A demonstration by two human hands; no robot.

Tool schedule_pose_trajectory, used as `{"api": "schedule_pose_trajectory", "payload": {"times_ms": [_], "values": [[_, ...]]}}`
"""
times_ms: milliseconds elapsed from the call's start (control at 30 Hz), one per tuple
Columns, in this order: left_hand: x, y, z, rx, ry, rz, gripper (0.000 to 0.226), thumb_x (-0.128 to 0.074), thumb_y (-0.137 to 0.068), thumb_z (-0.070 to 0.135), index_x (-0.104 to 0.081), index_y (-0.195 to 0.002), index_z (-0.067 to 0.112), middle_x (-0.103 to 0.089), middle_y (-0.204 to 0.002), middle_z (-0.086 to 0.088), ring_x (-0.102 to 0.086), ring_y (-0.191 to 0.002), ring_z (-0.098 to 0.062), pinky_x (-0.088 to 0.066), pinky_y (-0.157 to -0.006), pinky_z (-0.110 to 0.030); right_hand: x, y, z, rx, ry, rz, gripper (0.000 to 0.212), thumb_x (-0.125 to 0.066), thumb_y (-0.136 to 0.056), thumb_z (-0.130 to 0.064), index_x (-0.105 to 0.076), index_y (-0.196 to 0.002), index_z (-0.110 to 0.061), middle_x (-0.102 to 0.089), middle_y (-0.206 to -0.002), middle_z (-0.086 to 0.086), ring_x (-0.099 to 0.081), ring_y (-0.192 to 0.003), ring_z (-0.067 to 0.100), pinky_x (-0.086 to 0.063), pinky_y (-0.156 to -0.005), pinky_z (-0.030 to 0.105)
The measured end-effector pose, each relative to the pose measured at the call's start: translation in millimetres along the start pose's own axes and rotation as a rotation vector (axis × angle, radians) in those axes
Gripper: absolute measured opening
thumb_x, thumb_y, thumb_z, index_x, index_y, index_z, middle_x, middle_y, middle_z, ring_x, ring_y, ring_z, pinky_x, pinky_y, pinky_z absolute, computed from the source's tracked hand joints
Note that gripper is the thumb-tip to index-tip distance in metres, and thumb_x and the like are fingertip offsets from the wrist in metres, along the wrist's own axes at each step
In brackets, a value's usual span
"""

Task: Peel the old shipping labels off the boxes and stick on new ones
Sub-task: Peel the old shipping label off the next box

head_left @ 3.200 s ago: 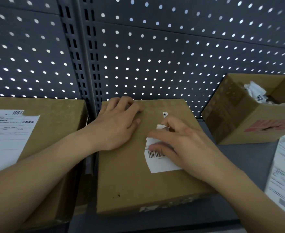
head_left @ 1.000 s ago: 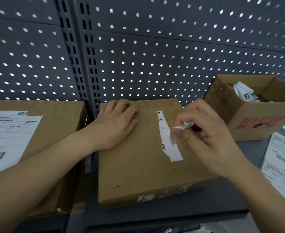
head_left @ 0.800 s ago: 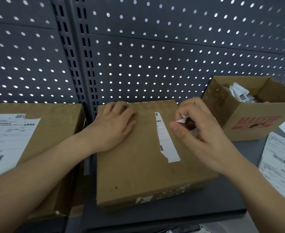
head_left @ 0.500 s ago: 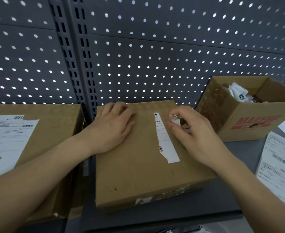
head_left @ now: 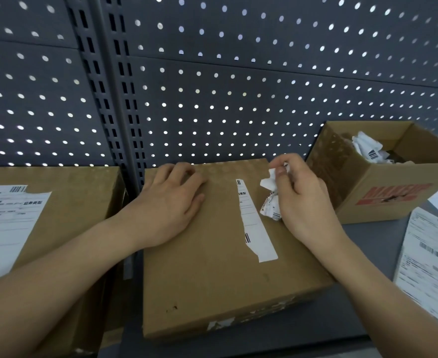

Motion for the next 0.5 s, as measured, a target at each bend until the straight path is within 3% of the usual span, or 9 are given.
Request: {"api": "schedule_pose_trajectory", "payload": {"times_ms": [133, 267, 400, 500], "values": [[-1.0, -0.6, -2.0, -0.012, 0.008, 0.007, 0.066, -0.005, -0.087, 0.060, -0.035, -0.139, 0.032, -0.031, -0.140, 0.006, -0.024, -0.132, -0.020, -0.027, -0.114, -0.045, -0.8, -4.1, 0.0, -0.020, -0.009, 0.017, 0.015, -0.046, -0.103, -0.023, -0.057, -0.092, -0.022, -0.053, -0.054, 0.005, -0.047, -0.045, 0.014, -0.039, -0.049, 0.021], [-1.4, -1.4, -2.5, -0.016, 0.009, 0.006, 0.066, -0.005, -0.087, 0.060, -0.034, -0.140, 0.033, -0.029, -0.141, 0.008, -0.022, -0.134, -0.019, -0.026, -0.115, -0.046, -4.5, -3.7, 0.8, -0.062, -0.088, -0.051, 0.028, -0.048, -0.102, -0.037, -0.053, -0.081, -0.021, -0.061, -0.056, 0.004, -0.057, -0.037, 0.016, -0.045, -0.047, 0.025], [-2.0, -1.8, -3.6, -0.016, 0.018, -0.001, 0.066, -0.005, -0.086, 0.061, -0.033, -0.140, 0.034, -0.028, -0.142, 0.009, -0.021, -0.135, -0.018, -0.025, -0.116, -0.045, 1.1, -6.9, 0.7, -0.079, -0.204, 0.006, 0.041, -0.047, -0.098, -0.045, -0.053, -0.076, -0.011, -0.063, -0.065, 0.008, -0.066, -0.051, 0.012, -0.050, -0.048, 0.023], [-2.8, -2.5, -4.4, -0.019, 0.017, -0.005, 0.066, -0.005, -0.087, 0.061, -0.032, -0.141, 0.035, -0.027, -0.142, 0.009, -0.021, -0.135, -0.018, -0.025, -0.116, -0.044, 4.2, -11.3, -3.5, -0.047, -0.132, 0.008, 0.053, -0.051, -0.090, -0.063, -0.052, -0.069, -0.014, -0.058, -0.059, 0.006, -0.059, -0.053, 0.015, -0.042, -0.048, 0.021]]}}
Point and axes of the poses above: each hand's wrist, its own y-axis away from the middle knuckle, its own x-axis out of the back of the hand, z = x × y, the point moved 7 cm from there along -y, towards the middle knuckle
